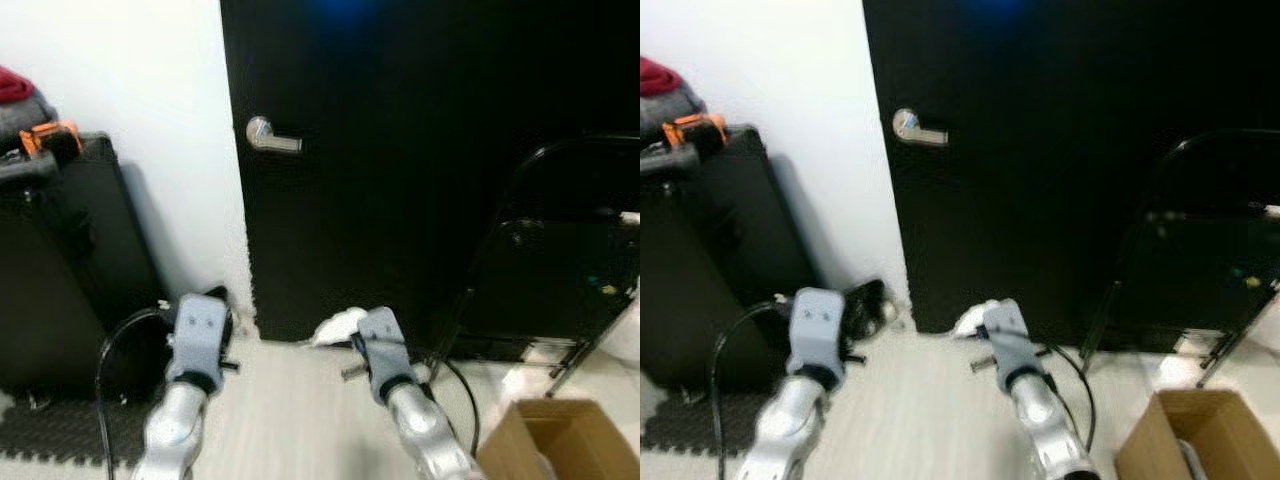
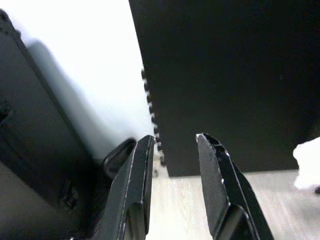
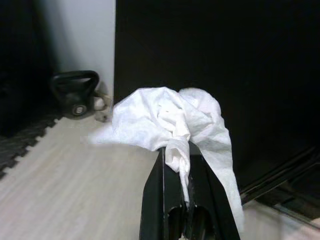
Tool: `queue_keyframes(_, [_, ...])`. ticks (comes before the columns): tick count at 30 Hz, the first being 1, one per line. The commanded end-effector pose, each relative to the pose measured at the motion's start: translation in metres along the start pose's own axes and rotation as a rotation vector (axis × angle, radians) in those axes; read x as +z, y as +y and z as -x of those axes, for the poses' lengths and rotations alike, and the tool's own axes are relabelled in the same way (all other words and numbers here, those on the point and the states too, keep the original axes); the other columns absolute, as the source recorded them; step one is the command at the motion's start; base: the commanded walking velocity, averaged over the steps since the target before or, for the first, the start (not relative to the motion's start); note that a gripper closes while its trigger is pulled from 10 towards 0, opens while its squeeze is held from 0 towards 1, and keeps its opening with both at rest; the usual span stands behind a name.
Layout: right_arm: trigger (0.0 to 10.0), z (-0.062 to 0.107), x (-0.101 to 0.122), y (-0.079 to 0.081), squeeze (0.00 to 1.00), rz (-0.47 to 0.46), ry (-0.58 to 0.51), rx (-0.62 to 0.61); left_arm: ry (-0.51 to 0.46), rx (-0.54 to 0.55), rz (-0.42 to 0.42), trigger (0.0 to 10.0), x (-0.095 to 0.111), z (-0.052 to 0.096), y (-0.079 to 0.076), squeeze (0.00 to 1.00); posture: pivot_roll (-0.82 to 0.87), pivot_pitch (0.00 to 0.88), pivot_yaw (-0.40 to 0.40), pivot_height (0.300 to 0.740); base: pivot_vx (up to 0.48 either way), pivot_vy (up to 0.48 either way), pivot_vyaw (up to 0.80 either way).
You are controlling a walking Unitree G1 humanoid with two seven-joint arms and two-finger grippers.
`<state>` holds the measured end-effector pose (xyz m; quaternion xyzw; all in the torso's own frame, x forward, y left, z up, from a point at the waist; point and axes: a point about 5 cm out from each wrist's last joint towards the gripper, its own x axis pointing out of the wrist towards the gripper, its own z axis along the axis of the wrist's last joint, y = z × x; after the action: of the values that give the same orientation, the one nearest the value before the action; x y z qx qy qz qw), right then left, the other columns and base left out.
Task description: Clean up the room
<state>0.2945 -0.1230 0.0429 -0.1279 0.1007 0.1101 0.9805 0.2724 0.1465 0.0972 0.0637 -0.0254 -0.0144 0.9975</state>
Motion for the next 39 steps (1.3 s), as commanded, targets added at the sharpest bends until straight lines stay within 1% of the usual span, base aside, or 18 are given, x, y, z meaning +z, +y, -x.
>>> queue_keyframes(1, [10.0,-0.0003,-0.0008,0.0053,0.00,-0.002,0.007,0.008,0.039,0.014,-0.006,10.0,-0.0076,0.0022,0.0042,0.00,0.08,0.000,-0.009,0.740,0.000,0.000,0.00])
queue_keyframes(8, [10.0,-0.0002,-0.0012,0.0048,0.00,-0.001,0.007,0.005,0.049,0.006,-0.013,10.0,-0.0092,0.0024,0.0024,0.00,0.08,0.000,-0.009,0.740,0.000,0.000,0.00])
queue_keyframes(11, [10.0,-0.0003,-0.0018,0.0045,0.00,-0.018,0.012,0.005,0.049,0.003,-0.015,10.0,-0.0092,0.0026,0.0017,0.00,0.08,0.000,-0.009,0.740,0.000,0.000,-0.27])
queue_keyframes(16, [10.0,-0.0005,-0.0017,0.0044,0.00,-0.032,0.015,0.005,0.048,0.001,-0.019,10.0,-0.0092,0.0025,0.0017,0.00,0.08,0.000,-0.009,0.740,0.000,0.000,-0.80])
queue_keyframes(35, [10.0,-0.0014,-0.0036,0.0022,0.00,-0.033,0.040,-0.016,0.055,0.005,-0.030,10.0,-0.0098,0.0035,0.0038,0.00,0.08,0.000,-0.011,0.740,0.000,0.000,-0.80])
queue_keyframes(39, [10.0,-0.0010,-0.0052,0.0024,0.00,-0.039,0.051,-0.018,0.065,-0.001,-0.043,10.0,-0.0113,0.0038,0.0039,0.00,0.08,0.000,-0.010,0.740,0.000,0.000,-0.80])
